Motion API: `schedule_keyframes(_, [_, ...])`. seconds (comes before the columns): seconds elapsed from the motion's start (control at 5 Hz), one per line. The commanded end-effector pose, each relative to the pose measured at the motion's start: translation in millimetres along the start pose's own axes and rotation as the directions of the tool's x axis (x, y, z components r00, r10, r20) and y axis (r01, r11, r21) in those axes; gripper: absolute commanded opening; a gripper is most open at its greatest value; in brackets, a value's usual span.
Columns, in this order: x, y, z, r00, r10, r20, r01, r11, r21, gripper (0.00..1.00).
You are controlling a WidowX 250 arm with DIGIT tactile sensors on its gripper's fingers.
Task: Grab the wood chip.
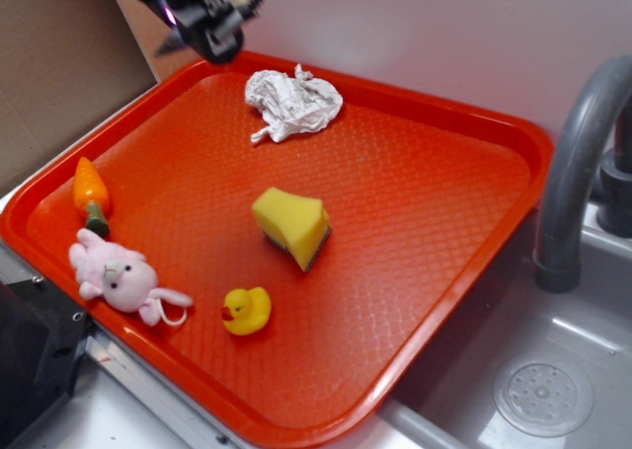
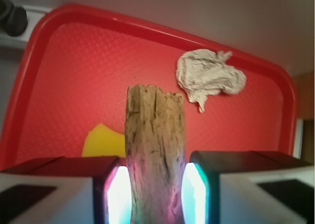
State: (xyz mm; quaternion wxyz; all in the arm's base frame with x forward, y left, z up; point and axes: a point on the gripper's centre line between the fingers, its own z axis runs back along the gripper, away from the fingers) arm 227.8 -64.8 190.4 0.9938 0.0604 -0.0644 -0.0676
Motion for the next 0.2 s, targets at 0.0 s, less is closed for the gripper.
schedule_keyframes(0.0, [14.9, 14.3, 13.3, 0.99, 0.13, 0.053, -0.132, 0.991, 0.022, 0.0])
